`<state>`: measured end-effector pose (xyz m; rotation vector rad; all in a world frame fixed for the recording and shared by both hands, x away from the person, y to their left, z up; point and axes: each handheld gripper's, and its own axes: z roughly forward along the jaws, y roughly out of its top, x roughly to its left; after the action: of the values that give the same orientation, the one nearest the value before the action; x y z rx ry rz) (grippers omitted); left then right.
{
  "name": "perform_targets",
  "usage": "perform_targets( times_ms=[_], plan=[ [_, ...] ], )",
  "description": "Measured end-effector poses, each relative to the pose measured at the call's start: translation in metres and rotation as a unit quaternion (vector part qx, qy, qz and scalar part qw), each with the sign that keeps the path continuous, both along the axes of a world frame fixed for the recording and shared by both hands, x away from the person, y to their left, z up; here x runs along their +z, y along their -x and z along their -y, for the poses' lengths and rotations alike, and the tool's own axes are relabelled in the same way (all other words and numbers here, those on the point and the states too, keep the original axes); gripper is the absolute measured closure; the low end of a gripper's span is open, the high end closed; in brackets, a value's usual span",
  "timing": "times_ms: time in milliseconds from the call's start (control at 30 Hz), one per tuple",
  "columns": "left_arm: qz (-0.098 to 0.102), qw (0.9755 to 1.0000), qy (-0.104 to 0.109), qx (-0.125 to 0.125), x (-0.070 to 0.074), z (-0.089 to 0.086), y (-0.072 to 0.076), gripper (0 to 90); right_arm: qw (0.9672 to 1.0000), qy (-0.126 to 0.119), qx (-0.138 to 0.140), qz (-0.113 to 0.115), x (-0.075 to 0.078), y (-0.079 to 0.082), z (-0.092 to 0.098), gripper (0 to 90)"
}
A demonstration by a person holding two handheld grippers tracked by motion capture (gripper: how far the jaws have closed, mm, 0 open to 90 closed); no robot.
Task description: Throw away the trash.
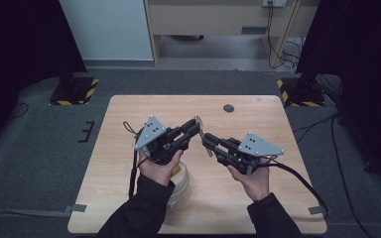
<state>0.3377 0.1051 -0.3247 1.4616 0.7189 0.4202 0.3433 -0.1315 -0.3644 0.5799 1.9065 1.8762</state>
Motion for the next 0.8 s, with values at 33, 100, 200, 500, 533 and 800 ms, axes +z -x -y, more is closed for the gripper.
perform_targets(
  times_ms=[33,100,200,500,533,800],
  plan=[
    [-0.001,1.0000,-0.003,-0.003,0.000,0.000,0.001,83.3,1.0000,0.001,0.000,-0.001,0.000,0.000,0.000,83.9],
    [-0.005,0.9999,-0.004,-0.012,0.000,0.000,0.001,86.1,1.0000,-0.002,0.001,0.002,0.000,0.001,0.000,85.3],
    [-0.002,0.9998,-0.004,-0.018,0.000,0.001,0.001,86.8,1.0000,-0.004,0.003,0.001,0.001,0.001,0.001,83.8],
    [0.018,0.9996,0.005,-0.023,0.006,-0.005,0.006,86.8,0.9999,-0.007,-0.012,0.003,0.005,0.000,0.014,77.6],
    [0.021,0.9995,0.005,-0.023,0.007,-0.006,0.007,86.8,0.9997,-0.016,-0.016,-0.003,0.004,-0.001,0.017,76.8],
    [0.045,0.9987,0.013,-0.018,0.021,-0.026,0.016,86.6,0.9963,0.013,-0.070,-0.049,-0.021,-0.011,0.047,68.1]
  ],
)
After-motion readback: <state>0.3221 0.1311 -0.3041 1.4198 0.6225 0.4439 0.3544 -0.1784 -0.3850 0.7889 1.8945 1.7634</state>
